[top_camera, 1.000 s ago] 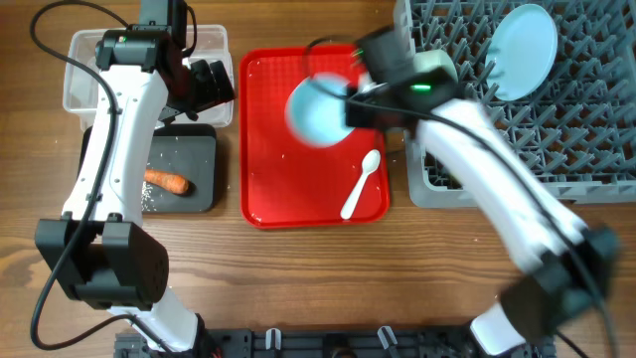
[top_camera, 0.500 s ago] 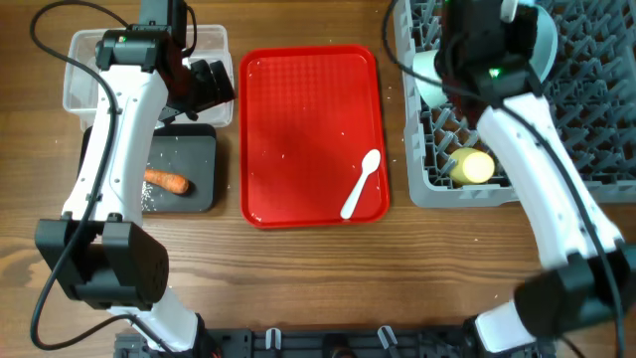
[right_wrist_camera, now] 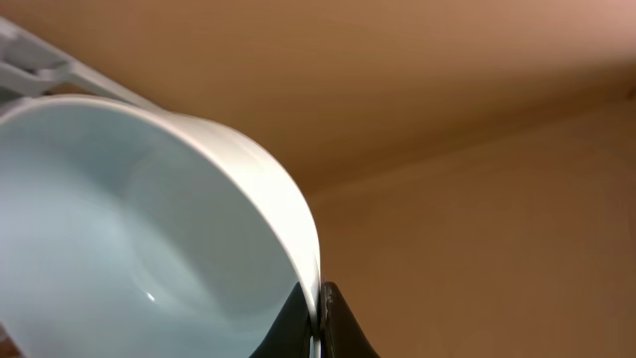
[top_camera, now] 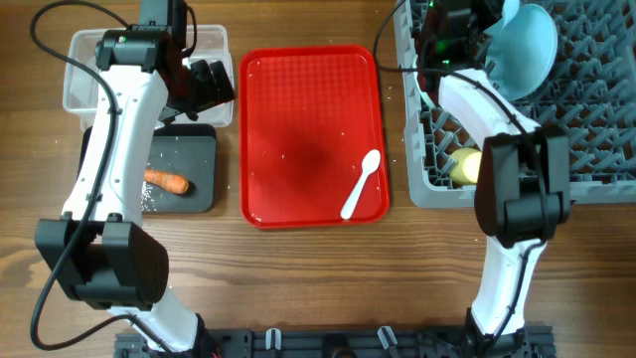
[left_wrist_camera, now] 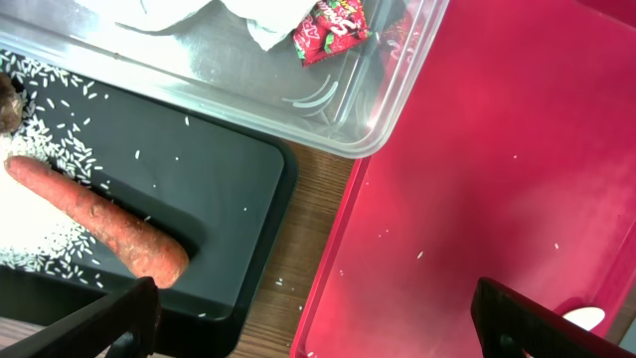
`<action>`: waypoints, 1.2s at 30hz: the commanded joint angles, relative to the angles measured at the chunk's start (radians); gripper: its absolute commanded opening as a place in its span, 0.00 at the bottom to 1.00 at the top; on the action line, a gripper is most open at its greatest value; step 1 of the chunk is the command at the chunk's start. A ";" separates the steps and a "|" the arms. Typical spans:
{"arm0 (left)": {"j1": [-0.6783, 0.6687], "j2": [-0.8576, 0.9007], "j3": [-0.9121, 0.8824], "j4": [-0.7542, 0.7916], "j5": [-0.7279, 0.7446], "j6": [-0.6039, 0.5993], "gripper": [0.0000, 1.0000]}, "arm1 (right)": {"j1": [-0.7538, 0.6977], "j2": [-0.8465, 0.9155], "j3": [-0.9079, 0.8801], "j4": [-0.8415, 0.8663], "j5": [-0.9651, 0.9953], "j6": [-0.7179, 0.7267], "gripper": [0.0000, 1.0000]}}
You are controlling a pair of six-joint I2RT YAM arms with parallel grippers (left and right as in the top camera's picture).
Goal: Sort waste into correct bins and load items into the dishwasher rack
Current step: 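Place the blue bowl into the rack and release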
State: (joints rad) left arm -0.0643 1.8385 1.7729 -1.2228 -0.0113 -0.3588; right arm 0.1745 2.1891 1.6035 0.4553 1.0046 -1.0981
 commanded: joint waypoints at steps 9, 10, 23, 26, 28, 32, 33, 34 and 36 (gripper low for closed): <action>0.005 -0.013 -0.002 0.000 -0.013 -0.016 1.00 | -0.058 0.062 0.008 0.082 -0.242 0.014 0.04; 0.005 -0.013 -0.002 0.000 -0.013 -0.016 1.00 | -0.061 0.068 0.008 0.082 -0.255 0.041 0.04; 0.005 -0.013 -0.002 0.000 -0.013 -0.016 1.00 | -0.054 0.105 0.008 0.008 -0.315 0.084 0.32; 0.005 -0.013 -0.002 0.000 -0.013 -0.016 1.00 | -0.043 0.104 0.008 0.019 -0.252 0.077 0.77; 0.005 -0.013 -0.002 0.000 -0.013 -0.016 1.00 | -0.033 0.103 0.008 0.043 -0.206 0.076 0.84; 0.005 -0.013 -0.002 0.000 -0.013 -0.016 1.00 | 0.003 0.080 0.008 0.068 -0.173 0.077 0.91; 0.005 -0.013 -0.002 0.000 -0.013 -0.016 1.00 | 0.009 0.074 0.008 0.068 -0.173 0.076 0.93; 0.005 -0.013 -0.002 0.000 -0.013 -0.016 1.00 | 0.015 0.067 0.008 0.068 -0.172 0.077 0.95; 0.005 -0.013 -0.002 0.000 -0.013 -0.016 1.00 | 0.023 0.056 0.008 0.068 -0.164 0.077 1.00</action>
State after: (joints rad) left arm -0.0643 1.8389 1.7729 -1.2232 -0.0113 -0.3584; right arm 0.1822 2.2738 1.6104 0.5171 0.8059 -1.0306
